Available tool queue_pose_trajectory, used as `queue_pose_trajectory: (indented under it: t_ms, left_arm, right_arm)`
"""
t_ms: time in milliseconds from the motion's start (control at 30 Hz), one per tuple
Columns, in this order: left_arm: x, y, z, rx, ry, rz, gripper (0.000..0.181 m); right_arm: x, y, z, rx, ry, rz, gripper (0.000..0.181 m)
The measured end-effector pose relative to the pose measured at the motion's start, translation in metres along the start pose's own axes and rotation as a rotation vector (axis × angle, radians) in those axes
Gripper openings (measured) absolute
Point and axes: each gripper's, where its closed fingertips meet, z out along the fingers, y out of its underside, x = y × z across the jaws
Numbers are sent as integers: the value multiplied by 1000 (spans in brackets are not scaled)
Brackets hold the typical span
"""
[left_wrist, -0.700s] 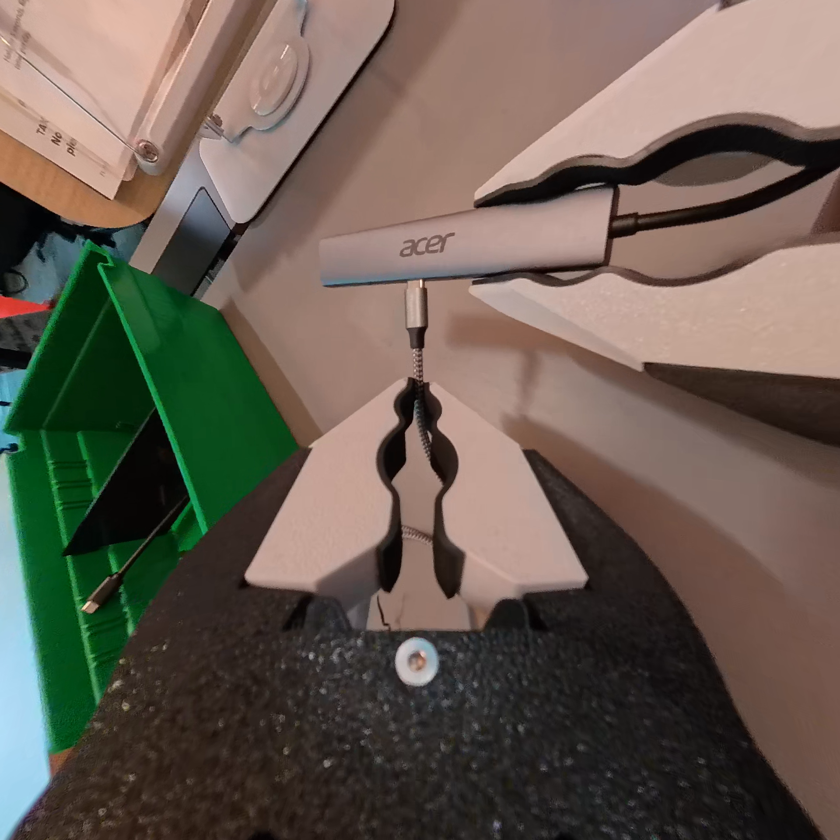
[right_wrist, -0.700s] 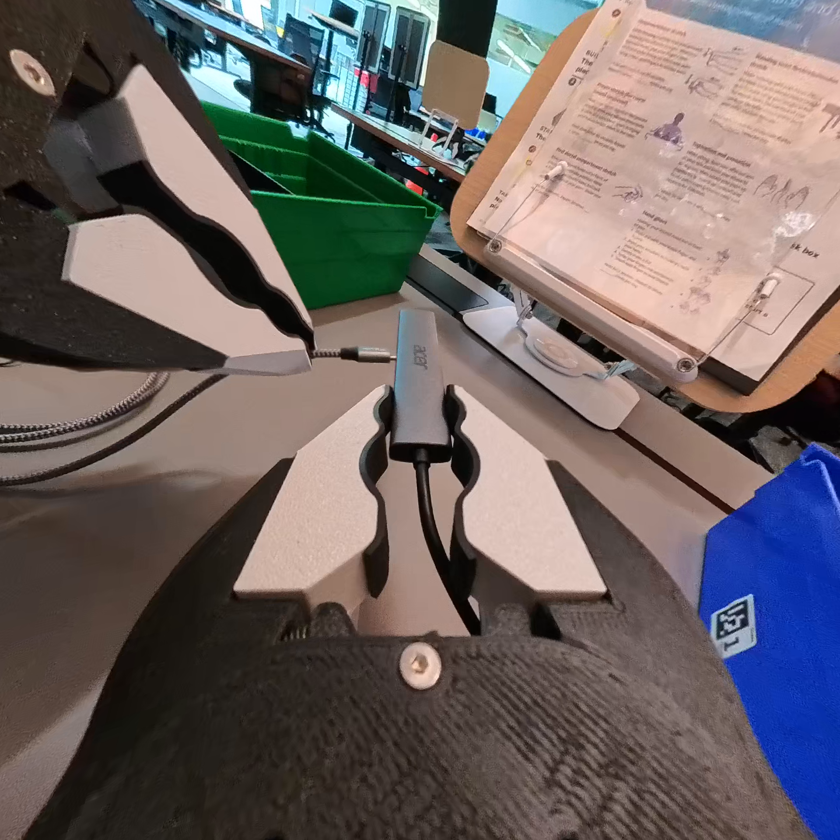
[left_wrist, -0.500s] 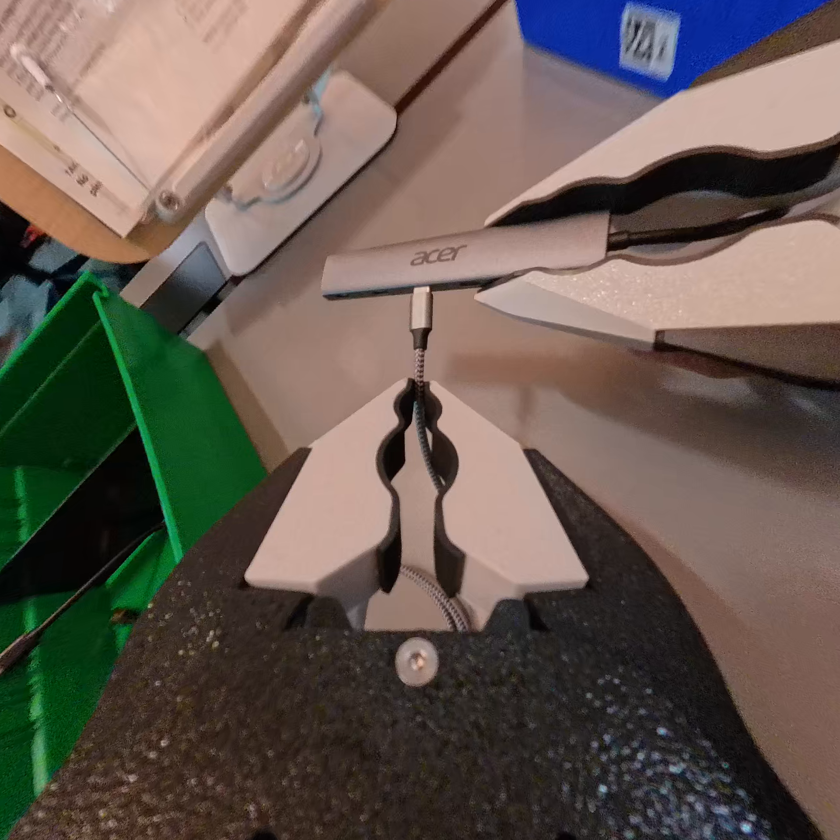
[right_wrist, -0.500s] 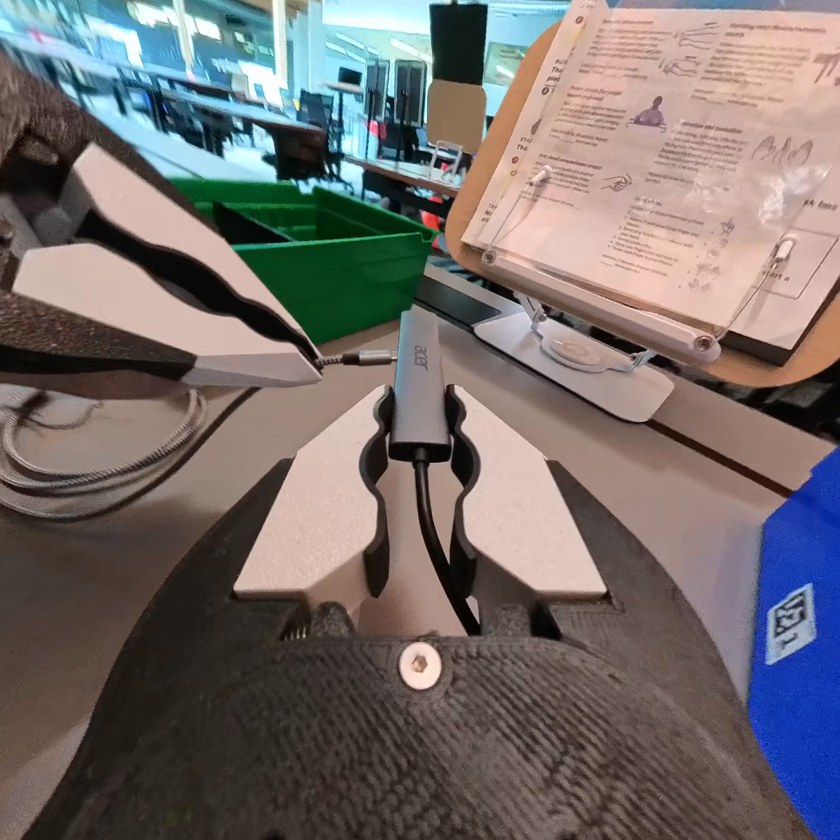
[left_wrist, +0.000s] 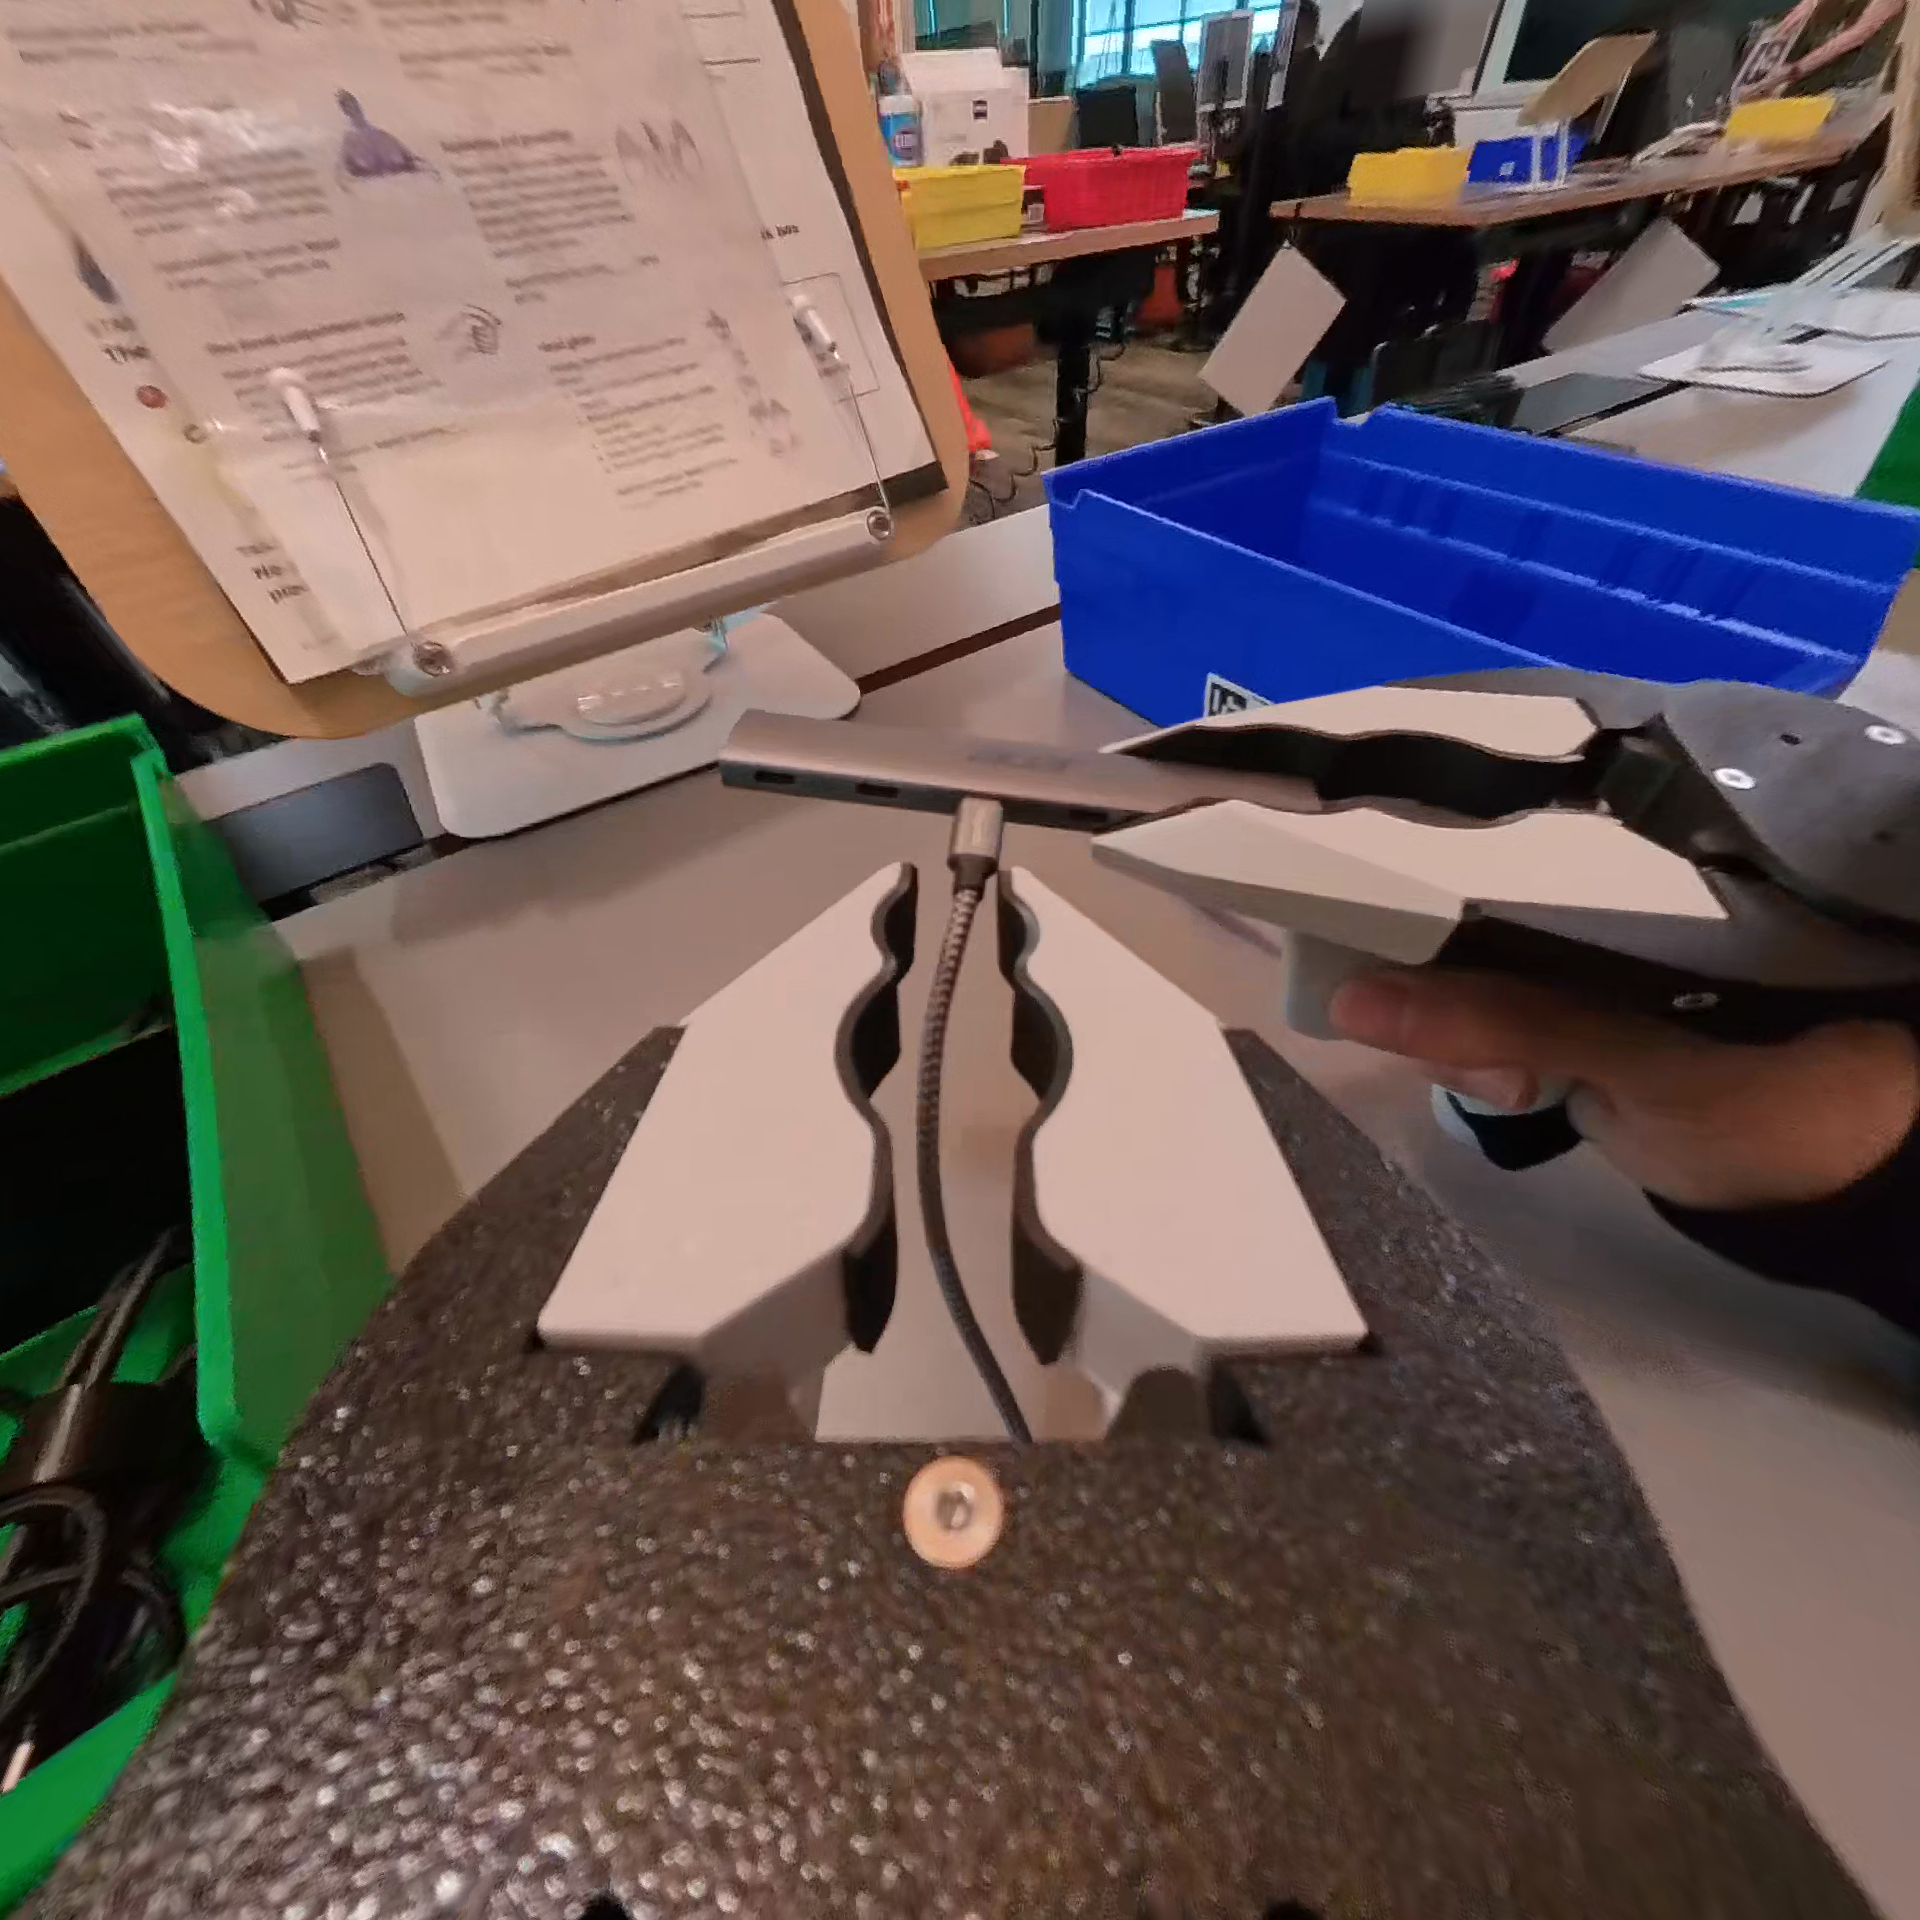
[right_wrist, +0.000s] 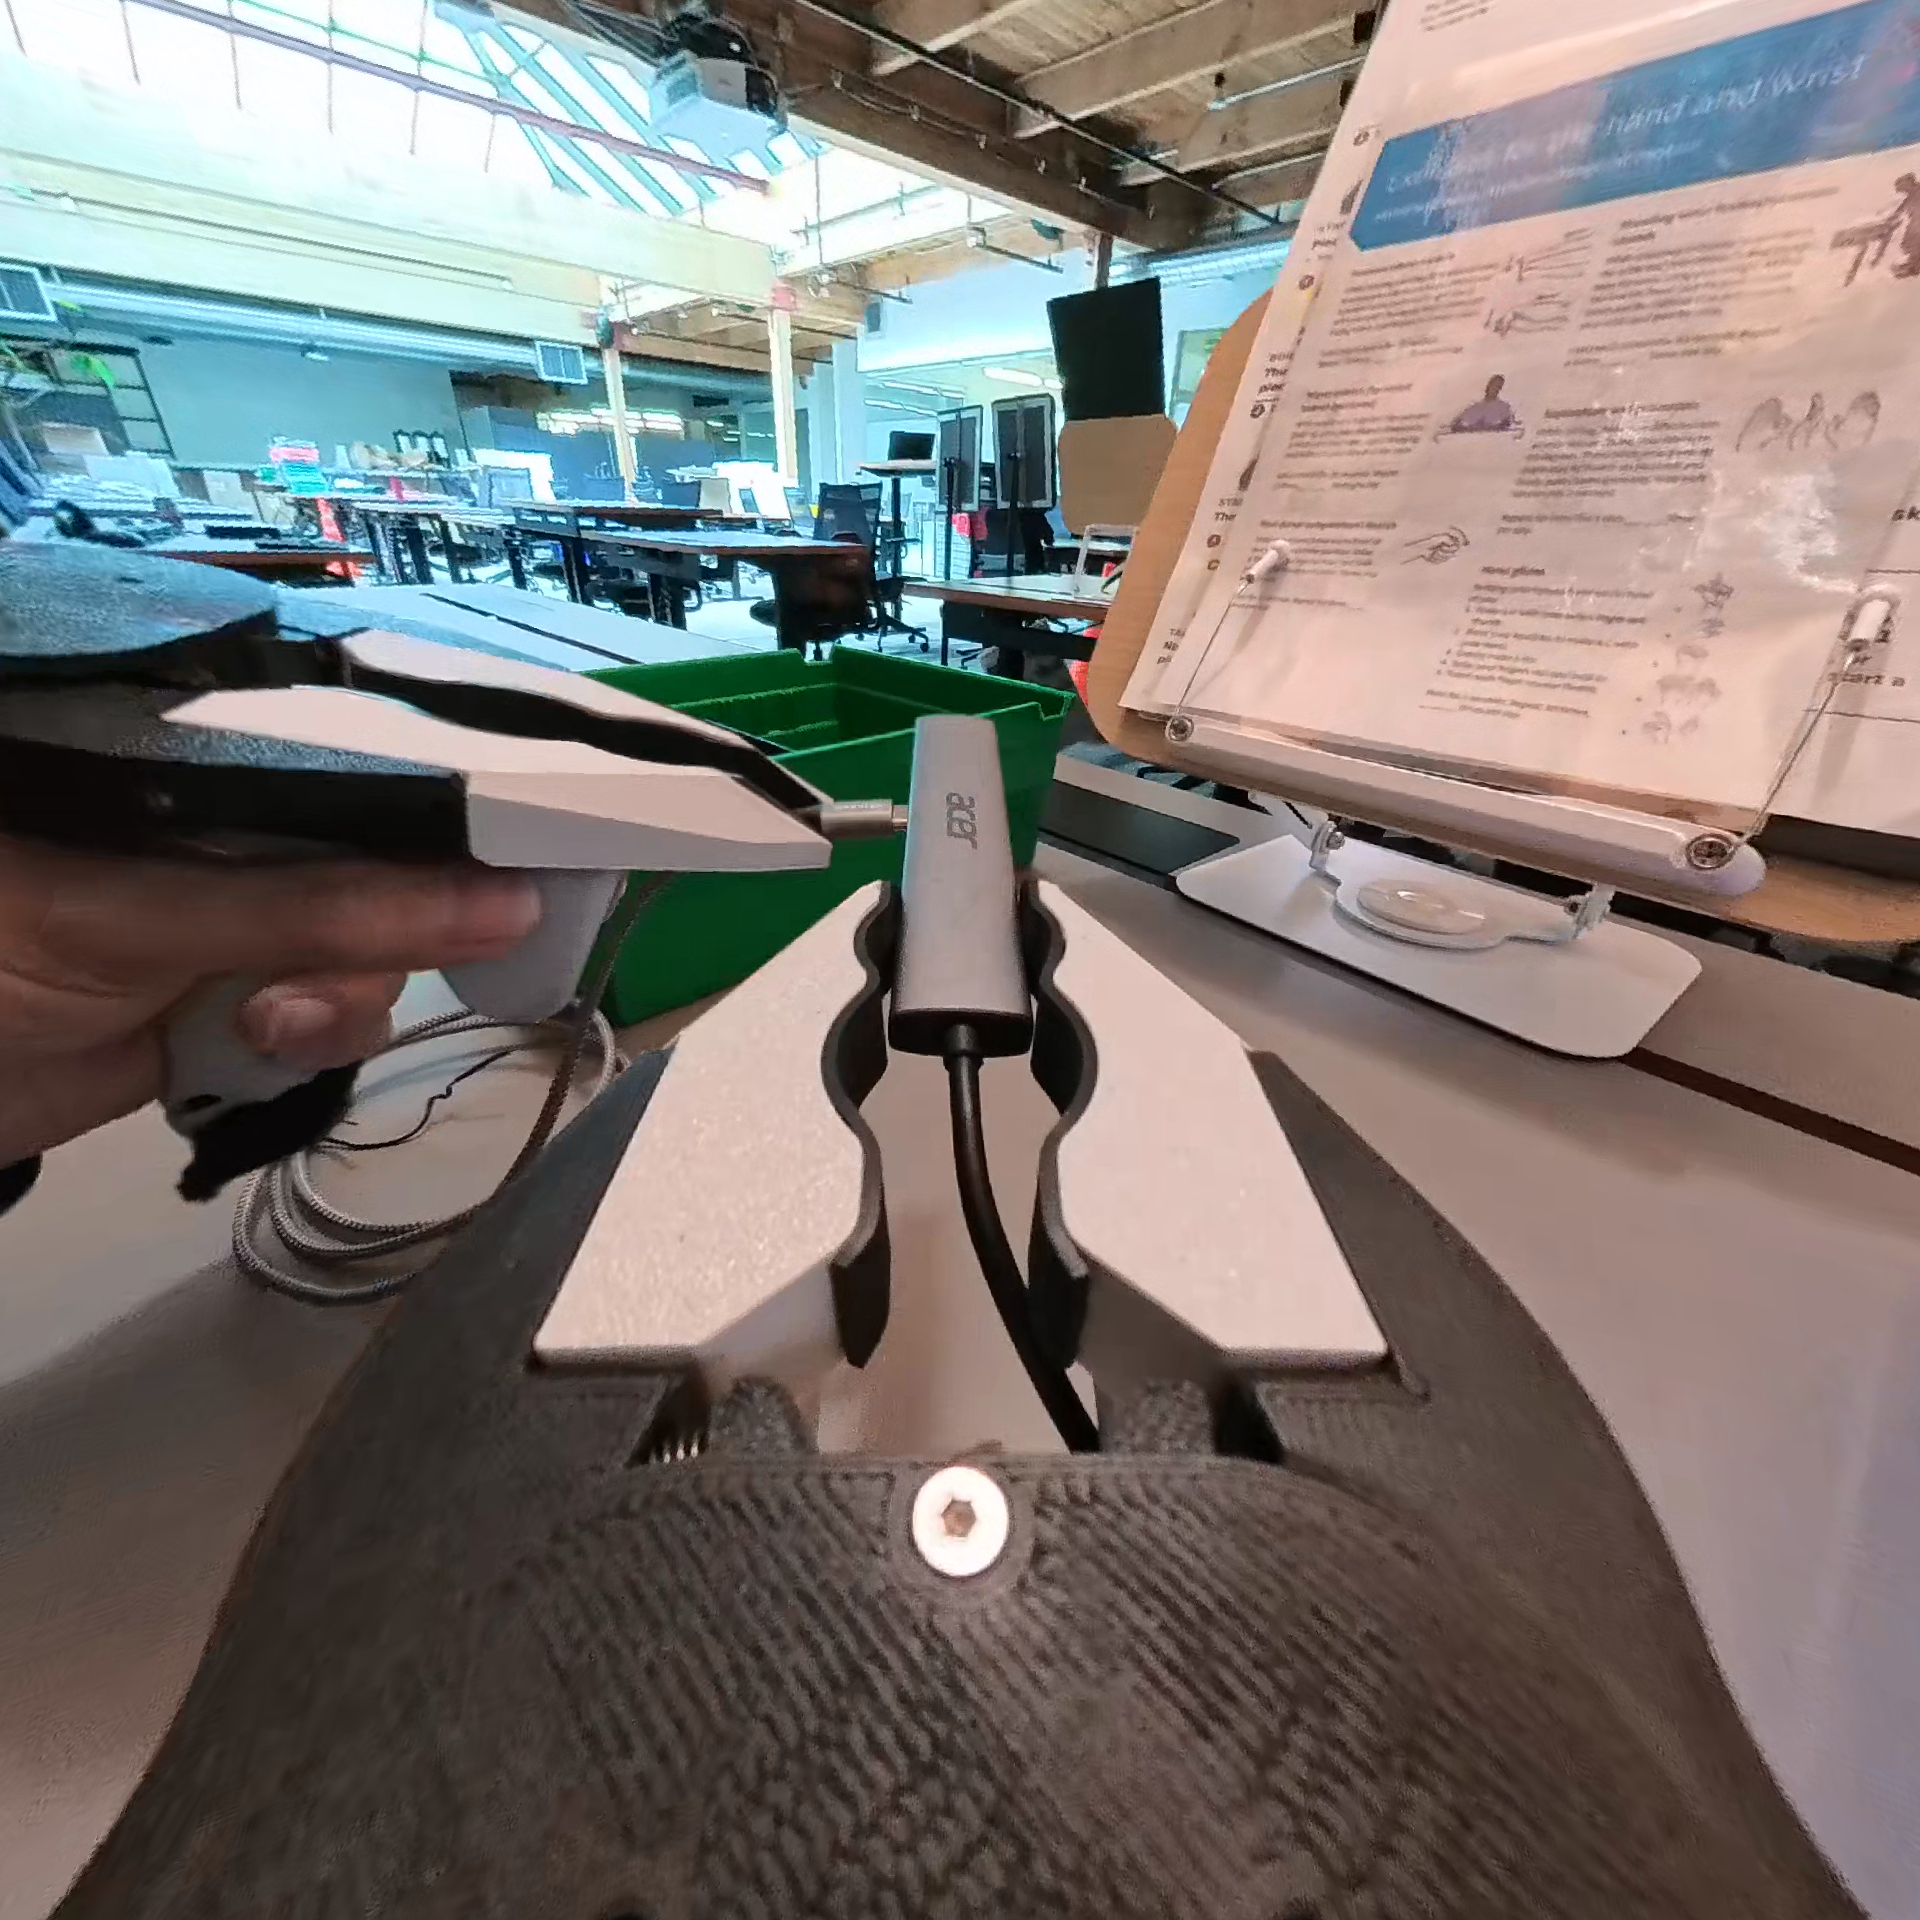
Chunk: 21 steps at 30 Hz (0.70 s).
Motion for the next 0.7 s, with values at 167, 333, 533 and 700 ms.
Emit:
queue_pose_trajectory:
  t_ms: [167, 333, 533, 700]
  left_arm:
    - [2, -5, 0, 46, -49, 78, 7]
    - [2, -6, 0, 30, -106, 186, 7]
    - [2, -7, -5, -33, -102, 300, 7]
    - [-3, -3, -9, -82, -99, 352, 7]
  right_arm:
    - [-3, -1, 0, 13, -13, -6, 22]
    - [-4, -4, -1, 21, 24, -114, 22]
    - [-10, 2, -2, -16, -75, -75, 22]
    - [-18, 8, 1, -57, -96, -127, 23]
